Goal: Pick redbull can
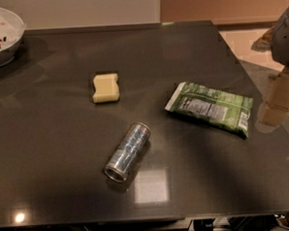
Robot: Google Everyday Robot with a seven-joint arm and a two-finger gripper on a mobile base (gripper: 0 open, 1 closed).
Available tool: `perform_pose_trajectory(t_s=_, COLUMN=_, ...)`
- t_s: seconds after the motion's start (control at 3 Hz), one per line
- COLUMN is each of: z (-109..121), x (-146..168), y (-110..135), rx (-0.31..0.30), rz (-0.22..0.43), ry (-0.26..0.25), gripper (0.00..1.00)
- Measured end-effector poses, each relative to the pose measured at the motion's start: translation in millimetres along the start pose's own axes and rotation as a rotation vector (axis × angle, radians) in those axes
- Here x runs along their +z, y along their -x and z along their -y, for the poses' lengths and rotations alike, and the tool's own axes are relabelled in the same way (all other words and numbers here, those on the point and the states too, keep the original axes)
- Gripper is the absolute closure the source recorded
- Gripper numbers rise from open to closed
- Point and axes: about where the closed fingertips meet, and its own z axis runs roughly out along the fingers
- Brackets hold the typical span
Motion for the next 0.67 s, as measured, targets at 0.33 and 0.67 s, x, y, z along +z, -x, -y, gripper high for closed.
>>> perform_pose_trajectory(t_s=0.33, z=1.8, x=0.1, y=2.9, rx=-0.007, rz=0.006, ry=0.001, gripper=0.00)
perform_pose_trajectory(t_s=0.67, z=10.4, x=11.1, y=18.8, rx=-0.060, rz=0.049, ry=0.030, gripper=0.00)
